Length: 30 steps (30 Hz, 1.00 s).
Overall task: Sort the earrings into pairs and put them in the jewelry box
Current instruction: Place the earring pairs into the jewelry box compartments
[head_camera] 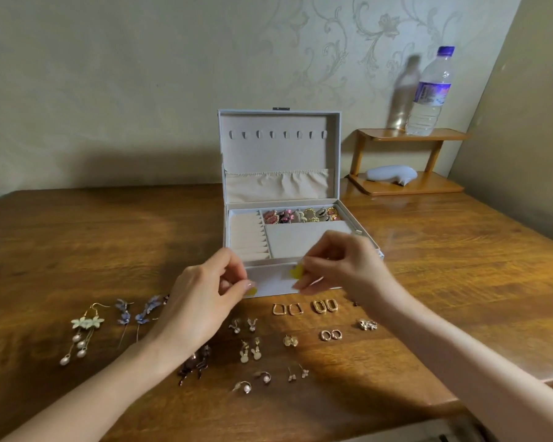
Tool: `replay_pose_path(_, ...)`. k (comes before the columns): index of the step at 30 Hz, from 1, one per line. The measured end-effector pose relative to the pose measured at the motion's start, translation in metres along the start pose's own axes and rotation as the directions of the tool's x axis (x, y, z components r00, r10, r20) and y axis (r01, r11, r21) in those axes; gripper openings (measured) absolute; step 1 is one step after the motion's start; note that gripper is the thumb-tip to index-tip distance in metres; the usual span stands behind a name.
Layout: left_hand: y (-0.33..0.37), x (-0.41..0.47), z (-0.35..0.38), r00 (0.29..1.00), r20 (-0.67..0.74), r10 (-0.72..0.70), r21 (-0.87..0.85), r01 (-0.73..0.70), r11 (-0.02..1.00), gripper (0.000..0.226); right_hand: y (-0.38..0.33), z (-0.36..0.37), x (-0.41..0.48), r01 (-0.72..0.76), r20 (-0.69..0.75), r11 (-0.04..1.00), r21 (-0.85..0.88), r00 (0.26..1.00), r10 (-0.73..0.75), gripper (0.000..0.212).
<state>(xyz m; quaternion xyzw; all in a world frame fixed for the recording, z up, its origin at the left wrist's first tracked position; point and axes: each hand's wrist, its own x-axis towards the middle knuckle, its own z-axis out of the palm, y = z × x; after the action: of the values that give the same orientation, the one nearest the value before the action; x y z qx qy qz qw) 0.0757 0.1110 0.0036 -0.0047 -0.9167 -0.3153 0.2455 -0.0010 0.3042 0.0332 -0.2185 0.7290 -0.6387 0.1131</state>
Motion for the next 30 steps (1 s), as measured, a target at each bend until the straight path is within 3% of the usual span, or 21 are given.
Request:
replay_pose_path(5,0.013,0.009,0.011,0.991,-0.024,0.131,-0.033,-0.131,0.991,0.008,-0.012,-0.056,0.011,-0.010,-0.126,0.997,0.075,0.992,0.020,0.016)
replay_pose_path(10,0.028,0.032,0.027,0.984,-0.021,0.176,-0.078,-0.177,0.981,0.009,-0.005,-0.099,0.038,-0.101,-0.182,0.992,0.076,0.977,0.113,0.011)
replay_pose_path(13,0.034,0.049,0.033,0.989,-0.036,0.145,-0.135,-0.148,0.980,0.007,0.003,-0.106,0.051,-0.102,-0.254,0.986,-0.135,0.965,0.066,0.011)
replay_pose_path(16,0.036,0.057,0.039,0.988,-0.053,0.142,-0.152,-0.148,0.977,0.002,0.009,-0.104,0.061,-0.097,-0.298,0.865,-0.493,0.952,-0.064,0.010)
replay_pose_path(21,0.033,0.041,0.048,0.942,-0.018,0.334,0.127,-0.329,0.936,0.007,0.008,-0.099,0.070,-0.032,-0.153,0.642,-0.766,0.979,-0.134,0.004)
replay_pose_path(27,0.031,0.031,0.056,0.829,0.107,0.550,0.424,-0.538,0.728,0.025,0.016,-0.085,0.078,-0.009,-0.125,0.435,-0.900,0.963,-0.238,0.011)
replay_pose_path(30,0.029,0.025,0.055,0.773,0.155,0.616,0.492,-0.601,0.630,0.027,0.017,-0.085,0.077,-0.001,-0.129,0.415,-0.910,0.951,-0.280,0.014)
